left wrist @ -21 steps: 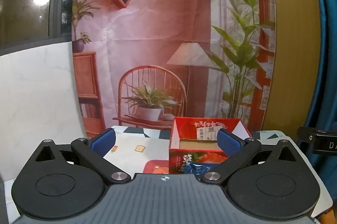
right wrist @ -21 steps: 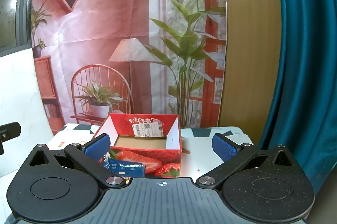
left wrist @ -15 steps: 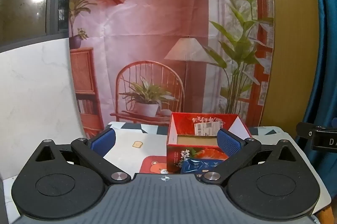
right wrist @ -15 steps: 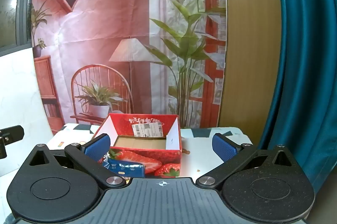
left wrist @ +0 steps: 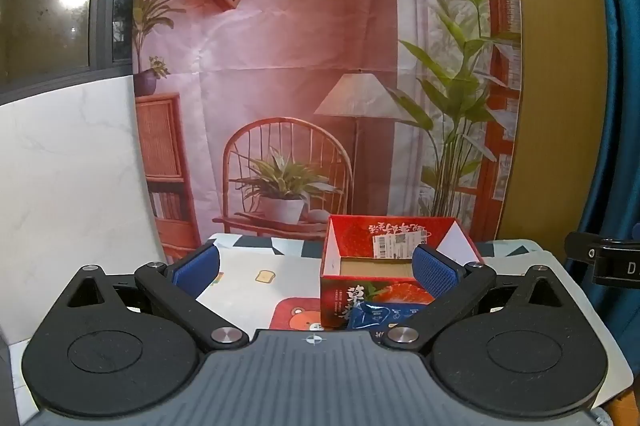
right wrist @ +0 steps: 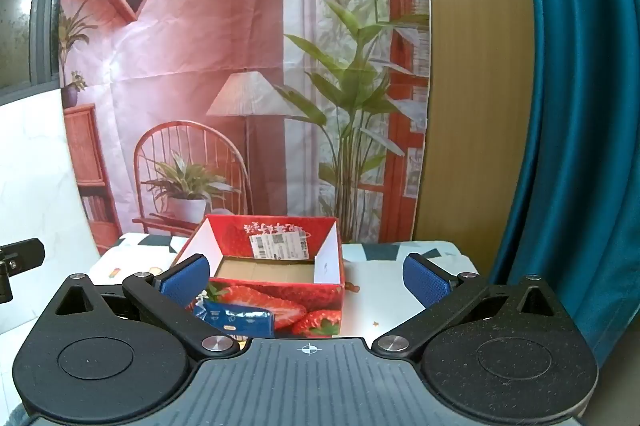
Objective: Organize soft objects
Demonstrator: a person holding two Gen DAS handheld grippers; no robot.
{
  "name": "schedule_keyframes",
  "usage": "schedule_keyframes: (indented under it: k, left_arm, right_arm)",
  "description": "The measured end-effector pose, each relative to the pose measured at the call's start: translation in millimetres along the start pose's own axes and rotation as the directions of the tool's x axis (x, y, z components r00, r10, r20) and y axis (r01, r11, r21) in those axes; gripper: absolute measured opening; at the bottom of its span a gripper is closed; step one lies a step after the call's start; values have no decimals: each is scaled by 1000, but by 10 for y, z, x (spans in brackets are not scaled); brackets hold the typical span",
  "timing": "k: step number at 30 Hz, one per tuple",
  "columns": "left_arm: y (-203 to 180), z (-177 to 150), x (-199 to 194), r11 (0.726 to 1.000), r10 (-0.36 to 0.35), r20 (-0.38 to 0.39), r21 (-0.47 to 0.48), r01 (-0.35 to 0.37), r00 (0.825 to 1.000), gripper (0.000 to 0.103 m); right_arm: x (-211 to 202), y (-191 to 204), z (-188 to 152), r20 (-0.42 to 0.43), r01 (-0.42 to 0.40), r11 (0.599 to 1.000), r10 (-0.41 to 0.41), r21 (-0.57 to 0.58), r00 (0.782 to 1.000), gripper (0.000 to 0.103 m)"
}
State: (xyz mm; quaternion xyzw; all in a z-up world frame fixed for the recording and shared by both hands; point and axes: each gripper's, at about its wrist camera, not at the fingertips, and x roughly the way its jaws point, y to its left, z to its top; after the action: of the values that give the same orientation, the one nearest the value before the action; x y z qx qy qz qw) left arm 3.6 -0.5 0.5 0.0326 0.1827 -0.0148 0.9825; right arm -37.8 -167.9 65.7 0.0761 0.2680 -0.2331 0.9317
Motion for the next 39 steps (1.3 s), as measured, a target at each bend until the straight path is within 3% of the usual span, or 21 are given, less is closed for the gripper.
schedule_keyframes:
  k: [39]
  left_arm:
    - [15, 23, -11, 1000, 4, 11, -8, -4, 1000, 103]
  right_arm:
    - [14, 3, -13, -1, 4, 1000, -4, -6, 1000, 103]
